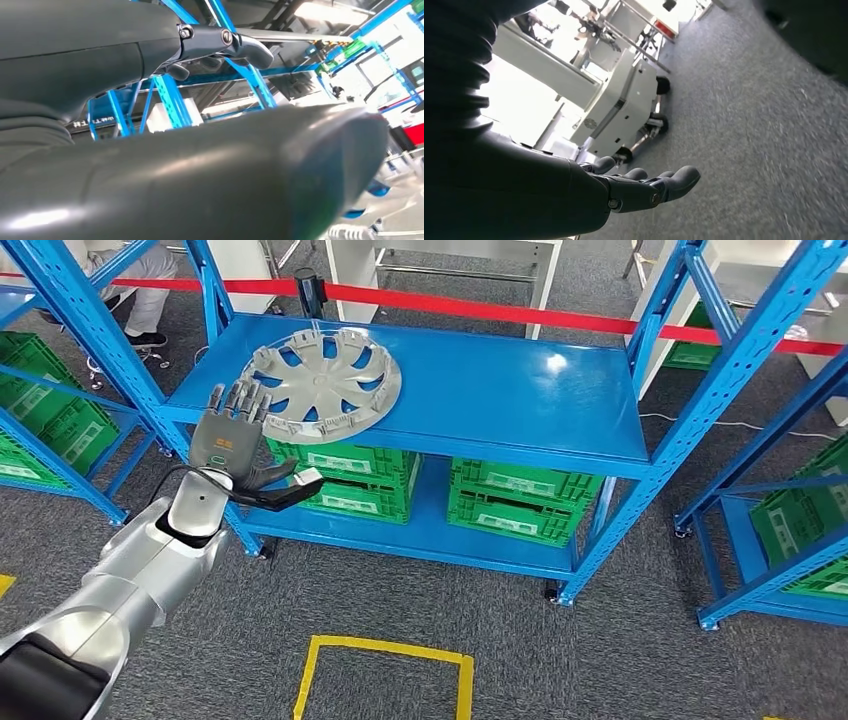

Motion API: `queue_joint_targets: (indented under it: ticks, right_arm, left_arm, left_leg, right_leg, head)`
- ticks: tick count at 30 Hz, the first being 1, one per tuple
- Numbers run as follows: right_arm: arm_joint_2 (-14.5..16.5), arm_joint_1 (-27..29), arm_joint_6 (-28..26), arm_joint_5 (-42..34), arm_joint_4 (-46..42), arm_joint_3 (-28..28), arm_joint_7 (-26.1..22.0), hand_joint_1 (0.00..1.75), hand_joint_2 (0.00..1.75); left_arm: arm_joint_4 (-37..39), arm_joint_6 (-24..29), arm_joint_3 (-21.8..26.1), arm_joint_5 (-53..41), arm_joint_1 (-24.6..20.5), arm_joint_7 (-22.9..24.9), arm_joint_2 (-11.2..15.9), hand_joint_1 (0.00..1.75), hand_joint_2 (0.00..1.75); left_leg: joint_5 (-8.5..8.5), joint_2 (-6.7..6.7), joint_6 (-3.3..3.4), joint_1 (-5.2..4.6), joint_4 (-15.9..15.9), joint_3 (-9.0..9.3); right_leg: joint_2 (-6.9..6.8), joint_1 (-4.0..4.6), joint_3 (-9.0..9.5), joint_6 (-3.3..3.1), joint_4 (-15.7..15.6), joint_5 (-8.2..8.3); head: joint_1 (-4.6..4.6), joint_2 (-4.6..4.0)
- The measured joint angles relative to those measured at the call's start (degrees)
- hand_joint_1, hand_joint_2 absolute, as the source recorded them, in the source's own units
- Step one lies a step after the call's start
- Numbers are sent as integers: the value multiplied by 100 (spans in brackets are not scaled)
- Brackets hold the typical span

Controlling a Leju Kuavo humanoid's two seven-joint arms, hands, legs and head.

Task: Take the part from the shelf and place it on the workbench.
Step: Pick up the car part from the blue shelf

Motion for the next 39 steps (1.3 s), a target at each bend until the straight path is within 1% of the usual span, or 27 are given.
queue_joint_targets:
  ticks: [1, 2, 3, 5, 6, 7, 9, 12, 14, 16, 17, 18, 19, 20, 22, 23, 27, 29, 31, 32, 33, 34, 35, 36, 37, 38, 39]
  right_arm:
    - [-2, -2, 0, 0, 0, 0, 1, 0, 175]
    - [-4, 1, 0, 0, 0, 0, 2, 0, 175]
    - [-5, 6, 0, 0, 0, 0, 3, 0, 175]
    - [-8, 16, 0, 0, 0, 0, 4, 0, 175]
    - [-9, 16, -1, 0, 0, 0, 4, 0, 175]
    - [-10, 9, -5, 0, 0, 0, 4, 0, 175]
    - [-11, -1, -24, 1, 0, 0, 4, 0, 175]
    - [-13, -3, -37, 2, 0, 0, 4, 0, 175]
    - [-16, -5, -37, 2, 0, 0, 4, 0, 175]
    - [-17, -5, -37, 2, 0, 0, 5, 0, 175]
    - [-17, -2, -37, 2, 0, 0, 7, 0, 175]
    - [-17, 0, -37, 3, 0, 0, 9, 0, 175]
    - [-17, 2, -37, 4, 0, 0, 11, 0, 175]
    - [-17, 3, -37, 5, 0, 0, 14, 0, 175]
    - [-17, -5, -39, 8, 0, 0, 16, 0, 175]
    - [-17, -9, -41, 8, 0, 0, 17, 0, 175]
    - [-17, -9, -44, 9, 0, 0, 20, 0, 175]
    - [-17, -10, -44, 10, 0, 0, 20, 0, 175]
    - [-18, -12, -44, 15, 0, 0, 20, 0, 175]
    - [-19, -7, -44, 18, 0, 0, 20, 0, 175]
    - [-20, -1, -44, 21, 0, 0, 20, 0, 175]
    - [-21, 7, -44, 22, 0, 0, 20, 0, 175]
    - [-22, 12, -44, 24, 0, 0, 20, 0, 175]
    - [-22, 13, -44, 25, 0, 0, 20, 0, 175]
    - [-22, 8, -44, 26, 0, 0, 20, 0, 175]
    - [-23, 0, -44, 29, 0, 0, 21, 0, 175]
    - [-23, -8, -44, 34, 0, 0, 21, 0, 175]
  left_arm:
    - [1, -5, 0, -1, 16, -4, -7, 0, 0]
    - [1, -10, 0, -1, 34, -8, -11, 0, 0]
    - [1, -14, 0, -2, 45, -11, -14, 0, 0]
    - [-1, -17, 0, -2, 49, -11, -16, 0, 0]
    - [-2, -17, 0, -2, 46, -9, -15, 0, 0]
    - [-2, -17, 1, -3, 44, -8, -14, 0, 0]
    - [-2, -17, 2, -6, 43, -1, -12, 0, 0]
    - [-8, -17, 3, -9, 41, 14, -5, 0, 0]
    - [-10, -17, 5, -9, 32, 16, 4, 0, 0]
    - [-4, -39, 7, -10, 43, 17, 8, 0, 0]
    - [1, -59, 7, -14, 55, 18, 10, 0, 0]
    - [5, -80, 7, -19, 66, 18, 12, 0, 0]
    - [8, -93, 7, -26, 69, 19, 14, 0, 0]
    - [9, -104, 7, -33, 69, 21, 18, 0, 0]
    - [10, -118, 8, -43, 63, 24, 24, 0, 0]
    - [11, -132, 8, -47, 64, 22, 26, 0, 0]
    - [16, -172, 15, -55, 73, 21, 47, 0, 0]
    - [12, -174, 24, -57, 66, 25, 49, 0, 0]
    - [16, -176, 26, -63, 79, 24, 45, 0, 0]
    - [20, -178, 26, -66, 92, 23, 44, 0, 0]
    - [23, -179, 26, -68, 103, 24, 44, 0, 0]
    - [25, -179, 26, -70, 110, 24, 45, 0, 0]
    - [25, -179, 27, -70, 112, 26, 45, 0, 0]
    - [25, -179, 28, -70, 111, 28, 44, 0, 0]
    - [25, -179, 29, -70, 107, 30, 44, 0, 0]
    - [24, -179, 31, -70, 103, 32, 45, 0, 0]
    - [24, -179, 32, -70, 101, 33, 46, 0, 0]
  left_leg:
    - [-36, -1, 7, -4, 16, 19]
    - [-75, -3, 7, -8, 41, 38]
    - [-117, -8, 0, -7, 76, 59]
    - [-216, -14, -33, 4, 168, 95]
    - [-263, -17, -62, -4, 221, 97]
    - [-295, -19, -94, -12, 257, 93]
    - [-317, -26, -156, -29, 280, 85]
    - [-397, -20, -251, -15, 373, 58]
    - [-647, -2, -322, 12, 858, -172]
    - [-917, 13, -373, 46, 1573, -542]
    - [-941, 17, -386, 59, 1771, -660]
    - [-861, 19, -392, 70, 1770, -682]
    - [-683, 20, -390, 77, 1546, -590]
    - [-462, 20, -381, 81, 1155, -411]
    - [-234, 15, -346, 62, 472, -55]
    - [-222, 11, -319, 47, 292, 42]
    - [-260, 2, -165, 42, 172, 116]
    - [-256, 0, -85, 63, 114, 173]
    - [-282, -1, -33, 41, 111, 201]
    - [-299, -2, -17, 26, 116, 213]
    - [-319, -3, -7, 13, 124, 229]
    - [-343, -6, -4, 3, 137, 249]
    - [-374, -8, -8, -3, 153, 275]
    - [-409, -10, -18, -6, 170, 301]
    - [-447, -12, -41, -20, 192, 316]
    - [-475, -14, -66, -30, 205, 323]
    - [-496, -17, -95, -37, 209, 325]
  right_leg:
    - [-1, 3, -256, 11, 331, -44]
    - [-2, 6, -429, 22, 475, 28]
    - [-5, 7, -487, 31, 389, 221]
    - [-26, 1, -332, 36, -263, 746]
    - [-36, 8, -216, 23, -589, 910]
    - [-39, 12, -135, -10, -798, 989]
    - [-30, 34, -92, -92, -892, 977]
    - [-28, 10, -43, -205, -937, 997]
    - [-32, -8, -3, -258, -965, 995]
    - [-31, -11, 12, -281, -964, 979]
    - [-29, -13, 19, -283, -963, 969]
    - [-26, -17, 30, -276, -961, 958]
    - [-23, -24, 48, -263, -960, 945]
    - [-20, -31, 72, -241, -960, 926]
    - [-17, -29, 103, -179, -963, 892]
    - [-17, -26, 112, -144, -973, 883]
    - [-22, -25, 135, -12, -1011, 861]
    - [-26, -23, -46, 16, -644, 684]
    - [-25, -8, -463, 16, 97, 418]
    - [-25, 2, -672, 15, 417, 344]
    - [-25, 9, -808, 9, 567, 372]
    - [-25, 16, -827, -4, 490, 517]
    - [-26, 23, -733, -25, 199, 747]
    - [-31, 32, -575, -55, -210, 984]
    - [-36, 48, -399, -85, -591, 1139]
    - [-41, 62, -275, -113, -855, 1214]
    - [-44, 74, -213, -140, -977, 1209]
  head:
    - [1, 0]
    - [1, 0]
    - [1, 0]
    - [1, 0]
    - [2, 0]
    - [0, 0]
    - [-3, 0]
    - [-13, 0]
    - [-32, 0]
    - [-39, 0]
    - [-39, 0]
    - [-39, 0]
    - [-39, 0]
    - [-39, 0]
    - [-39, 0]
    - [-40, 0]
    - [-41, 0]
    - [-38, 0]
    - [-35, 0]
    - [-35, 0]
    - [-35, 0]
    - [-35, 0]
    - [-35, 0]
    - [-36, 0]
    - [-37, 0]
    - [-39, 0]
    - [-40, 0]
